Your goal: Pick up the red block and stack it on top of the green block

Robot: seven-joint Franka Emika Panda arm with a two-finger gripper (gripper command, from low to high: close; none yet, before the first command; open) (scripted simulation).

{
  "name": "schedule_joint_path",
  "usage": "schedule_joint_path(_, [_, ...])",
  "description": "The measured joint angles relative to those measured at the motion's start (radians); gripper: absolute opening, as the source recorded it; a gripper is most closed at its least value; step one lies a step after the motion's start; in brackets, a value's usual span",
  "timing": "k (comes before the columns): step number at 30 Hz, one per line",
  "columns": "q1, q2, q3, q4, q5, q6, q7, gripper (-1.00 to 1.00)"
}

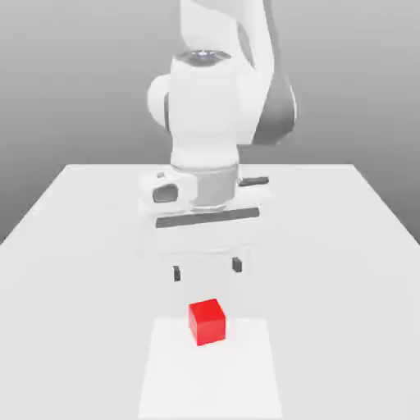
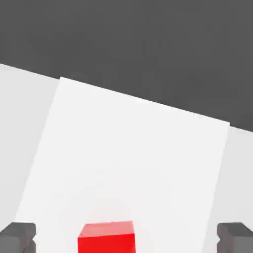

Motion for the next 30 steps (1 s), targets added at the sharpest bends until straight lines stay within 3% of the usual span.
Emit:
schedule_joint_path(6, [-0.044, 0.244, 0.069, 0.013, 0.091, 0.203, -0.077, 0.00])
schedule_joint_path(7, [-0.051, 0.263, 0.078, 0.015, 0.096, 0.219, -0.080, -1.00])
schedule_joint_path(14, [-0.053, 0.259, 0.079, 0.015, 0.091, 0.215, -0.077, -1.00])
schedule_joint_path(22, [-0.051, 0.006, 0.056, -0.016, 0.001, -0.008, -0.019, -1.00])
schedule_joint_path(30, [0.065, 0.127, 0.125, 0.244, -0.033, -0.148, -0.259, -1.00])
